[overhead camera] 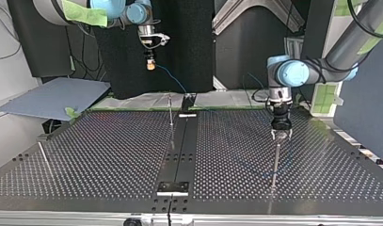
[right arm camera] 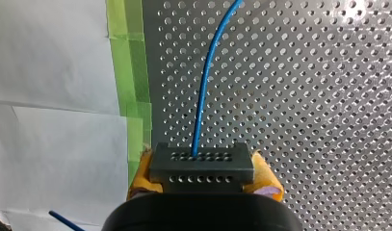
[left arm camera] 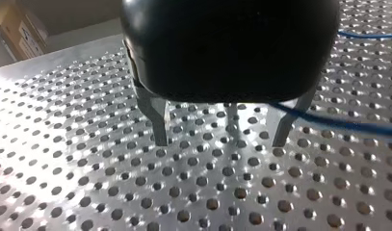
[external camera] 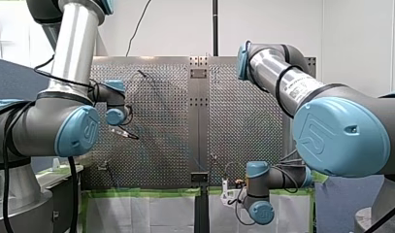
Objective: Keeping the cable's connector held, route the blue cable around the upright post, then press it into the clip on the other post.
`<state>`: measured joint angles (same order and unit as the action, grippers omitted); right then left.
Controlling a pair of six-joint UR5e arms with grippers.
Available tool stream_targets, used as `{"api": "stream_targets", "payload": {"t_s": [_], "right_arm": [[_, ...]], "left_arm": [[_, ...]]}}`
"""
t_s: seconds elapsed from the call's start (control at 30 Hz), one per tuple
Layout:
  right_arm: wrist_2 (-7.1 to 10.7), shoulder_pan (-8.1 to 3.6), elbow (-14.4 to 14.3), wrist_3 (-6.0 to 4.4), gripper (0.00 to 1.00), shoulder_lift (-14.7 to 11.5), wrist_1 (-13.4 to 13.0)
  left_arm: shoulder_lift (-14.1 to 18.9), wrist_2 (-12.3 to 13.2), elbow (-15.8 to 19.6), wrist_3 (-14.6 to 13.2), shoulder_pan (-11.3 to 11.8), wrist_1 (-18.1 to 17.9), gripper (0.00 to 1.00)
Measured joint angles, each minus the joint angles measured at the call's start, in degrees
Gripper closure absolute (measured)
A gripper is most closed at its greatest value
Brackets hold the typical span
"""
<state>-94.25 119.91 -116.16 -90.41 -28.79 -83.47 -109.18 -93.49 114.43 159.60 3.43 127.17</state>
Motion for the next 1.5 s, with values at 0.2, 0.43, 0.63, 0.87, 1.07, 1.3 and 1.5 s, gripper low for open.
{"api": "stream_targets", "payload": {"t_s": [0.2,0.43,0.63,0.87,1.07,1.3,1.5], "right_arm": [[0.03,0.01,0.0,0.11,1.0,0.0,0.1],[0.03,0.02,0.0,0.19,1.0,0.0,0.1],[0.03,0.02,0.0,0.21,1.0,0.0,0.1],[0.03,0.02,0.0,0.22,1.0,0.0,0.2],[0.03,0.02,0.0,0.21,1.0,0.0,0.1],[0.03,0.0,0.0,0.22,1.0,0.0,0.2],[0.03,0.01,0.0,0.21,1.0,0.0,0.2]], "left_arm": [[0.2,-0.4,0.8,-0.4,0.2,-0.2,0.0],[2.5,-0.9,1.9,-1.7,0.4,0.8,0.0],[5.5,0.0,3.0,-2.3,0.2,2.9,0.0],[9.3,0.4,4.5,-2.7,-0.2,3.9,0.0],[9.9,0.4,5.9,-3.6,-0.4,4.0,0.0],[10.0,-0.3,7.0,-3.8,-0.8,4.0,0.0],[11.2,-2.0,7.5,-3.8,-0.8,4.5,0.0]]}}
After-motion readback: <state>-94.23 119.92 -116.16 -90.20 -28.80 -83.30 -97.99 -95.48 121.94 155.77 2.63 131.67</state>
